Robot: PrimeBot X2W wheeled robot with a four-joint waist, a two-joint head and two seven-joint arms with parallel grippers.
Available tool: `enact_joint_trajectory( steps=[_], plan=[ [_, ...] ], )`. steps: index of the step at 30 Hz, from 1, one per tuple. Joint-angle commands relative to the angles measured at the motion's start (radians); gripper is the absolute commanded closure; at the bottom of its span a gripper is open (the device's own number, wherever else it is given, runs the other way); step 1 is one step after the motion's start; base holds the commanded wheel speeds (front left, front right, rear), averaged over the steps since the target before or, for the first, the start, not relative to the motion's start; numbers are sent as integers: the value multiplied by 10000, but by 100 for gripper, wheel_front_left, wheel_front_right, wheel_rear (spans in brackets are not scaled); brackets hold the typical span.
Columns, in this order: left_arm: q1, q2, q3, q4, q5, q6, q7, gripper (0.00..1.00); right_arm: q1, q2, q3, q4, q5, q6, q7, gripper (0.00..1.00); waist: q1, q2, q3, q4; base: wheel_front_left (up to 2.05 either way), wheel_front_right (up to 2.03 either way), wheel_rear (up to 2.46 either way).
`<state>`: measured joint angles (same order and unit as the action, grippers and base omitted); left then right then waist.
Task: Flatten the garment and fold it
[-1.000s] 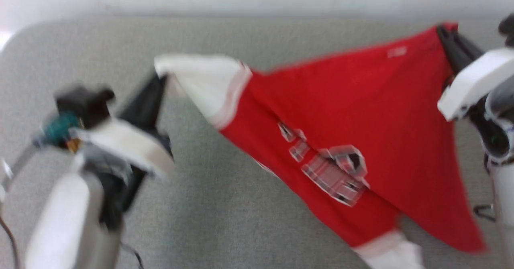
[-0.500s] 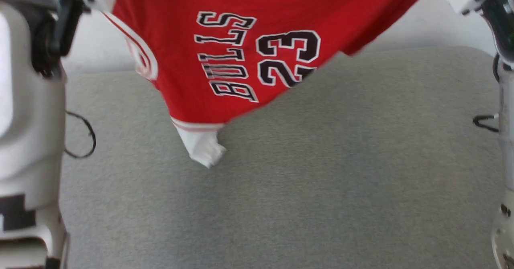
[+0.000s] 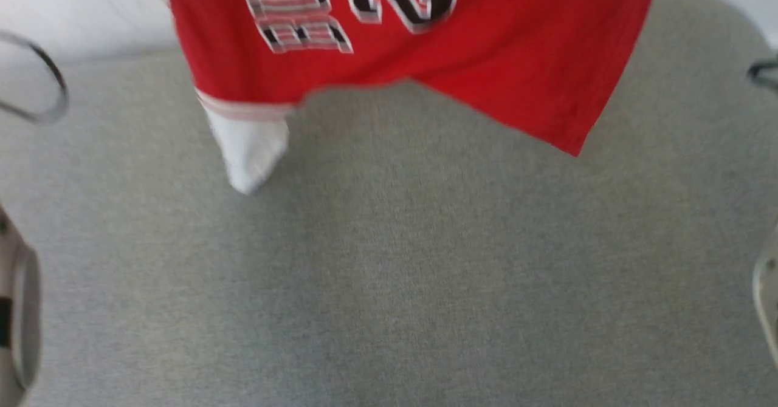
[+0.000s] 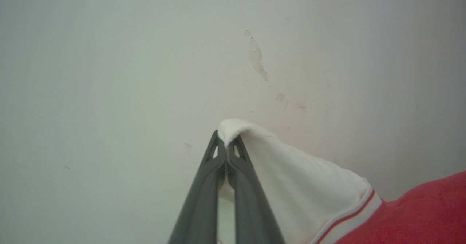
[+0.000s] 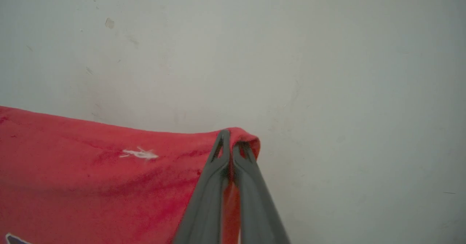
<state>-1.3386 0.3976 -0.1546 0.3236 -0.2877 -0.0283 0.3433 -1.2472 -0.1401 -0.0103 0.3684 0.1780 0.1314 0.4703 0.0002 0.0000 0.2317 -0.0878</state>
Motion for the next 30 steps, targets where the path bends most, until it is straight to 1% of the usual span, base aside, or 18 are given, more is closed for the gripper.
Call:
enact_joint_trajectory(
  steps=[1,3,4,8,11,15,19,22,24,27,30],
  plan=[
    [-662,132,72,72,160,78,-266,100,-518,131,-145,100,-238,-7,-177,100,-2,0,2127,-85,0,0,0],
    [-1141,196,97,112,304,138,-664,100,-918,226,-267,249,-414,-7,-417,100,-2,0,2644,-117,0,0,0],
    [-1141,196,97,112,304,138,-664,100,-918,226,-267,249,-414,-7,-417,100,-2,0,2644,-117,0,0,0],
    [-2007,211,144,400,557,299,-1676,100,-1605,306,-425,559,-813,-7,-1057,100,-2,0,3397,-131,0,0,0],
    [-2531,160,130,693,630,338,-2193,100,-2025,298,-525,810,-1089,-7,-1538,100,-2,0,3773,-103,0,0,0],
    [-3115,75,78,989,667,308,-2802,100,-2473,192,-525,1215,-1381,-7,-2074,100,-2,0,4169,-47,0,0,0],
    [-3488,40,108,1075,743,397,-3683,100,-2686,16,-366,1512,-1528,-7,-2452,100,-2,0,4586,55,0,0,0],
    [-3391,-13,143,1168,663,384,-4231,100,-2689,-45,-226,1669,-1494,-7,-2643,100,-2,0,4915,177,0,0,0],
    [-3135,-93,147,1206,510,263,-4538,100,-2623,-101,-50,1733,-1430,-7,-2781,100,-2,0,5074,265,0,0,0],
    [-2464,-186,140,1175,272,58,-4995,100,-2367,-251,371,1834,-1099,-7,-3038,100,-2,0,5101,356,0,0,0],
    [-1522,-302,184,900,2,-48,-5340,100,-1937,-415,841,1756,-607,-7,-3254,100,-2,0,4961,488,0,0,0]
  ],
)
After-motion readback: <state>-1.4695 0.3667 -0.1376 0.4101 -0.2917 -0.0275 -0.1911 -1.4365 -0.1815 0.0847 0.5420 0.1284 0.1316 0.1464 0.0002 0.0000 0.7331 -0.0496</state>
